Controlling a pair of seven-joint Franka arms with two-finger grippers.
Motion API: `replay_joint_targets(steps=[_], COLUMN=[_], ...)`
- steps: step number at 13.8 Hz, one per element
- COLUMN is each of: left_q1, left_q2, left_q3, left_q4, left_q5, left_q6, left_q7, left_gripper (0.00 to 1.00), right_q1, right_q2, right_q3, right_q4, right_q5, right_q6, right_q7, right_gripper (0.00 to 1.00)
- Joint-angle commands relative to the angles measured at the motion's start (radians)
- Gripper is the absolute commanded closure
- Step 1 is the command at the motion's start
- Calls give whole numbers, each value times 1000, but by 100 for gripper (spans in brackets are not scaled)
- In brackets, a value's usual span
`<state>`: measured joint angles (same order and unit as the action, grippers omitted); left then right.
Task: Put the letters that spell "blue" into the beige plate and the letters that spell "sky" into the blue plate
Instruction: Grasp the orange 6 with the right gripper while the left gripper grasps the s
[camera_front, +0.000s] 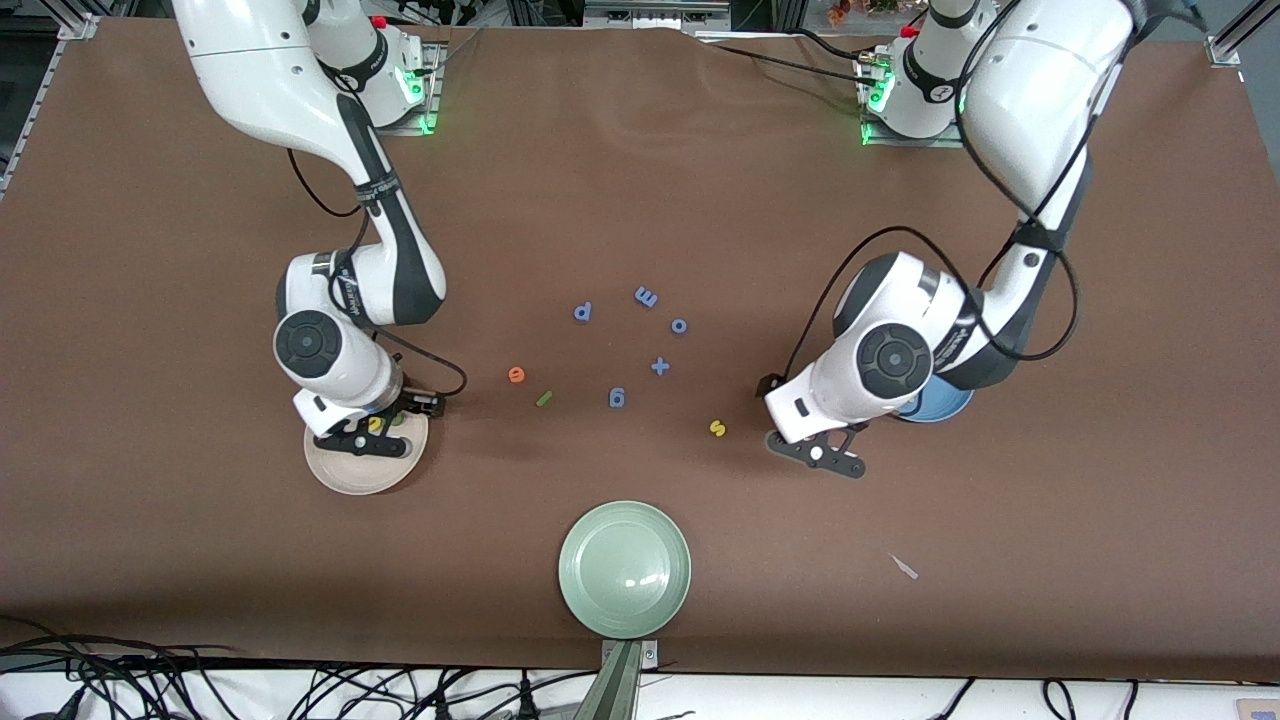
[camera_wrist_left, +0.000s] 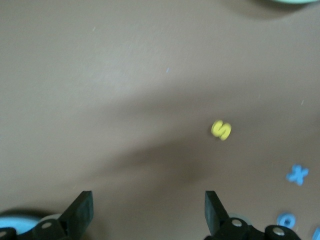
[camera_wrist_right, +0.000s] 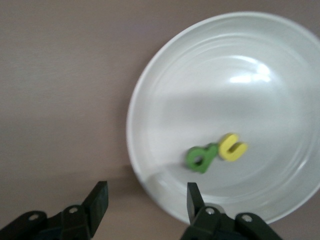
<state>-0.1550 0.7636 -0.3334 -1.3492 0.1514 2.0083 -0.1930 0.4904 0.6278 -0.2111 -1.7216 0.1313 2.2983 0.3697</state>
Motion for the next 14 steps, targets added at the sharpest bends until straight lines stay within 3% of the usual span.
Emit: replay_joint_targets(steps=[1, 3, 5, 8, 11, 14], left_q1=[-30, -63, -84, -93, -158, -196], left_q2=[30, 31, 31, 36, 75, 137], left_q3=[10, 20, 33, 54, 115, 129], left_q4=[64, 65, 100, 101, 91, 94], left_q5=[-1, -3, -3, -3, 25, 42], left_q6=[-8, -8, -7, -5, 96, 185], left_q7=[-89, -243, -395, -539, -796, -1000], left_gripper=[3, 4, 11, 10, 10, 10], right_q1=[8, 23, 83, 97, 100, 97], right_q2=[-26, -31, -17, -2, 3, 6], right_q3=[88, 133, 130, 130, 127, 125], right_q4=[-9, -9, -10, -19, -73, -99], right_q5=[11, 8, 4, -2, -31, -67], right_q6=[-16, -14, 1, 23, 91, 128], right_q7=[179, 286, 342, 354, 345, 347], right_gripper=[25, 23, 23, 23, 23, 23])
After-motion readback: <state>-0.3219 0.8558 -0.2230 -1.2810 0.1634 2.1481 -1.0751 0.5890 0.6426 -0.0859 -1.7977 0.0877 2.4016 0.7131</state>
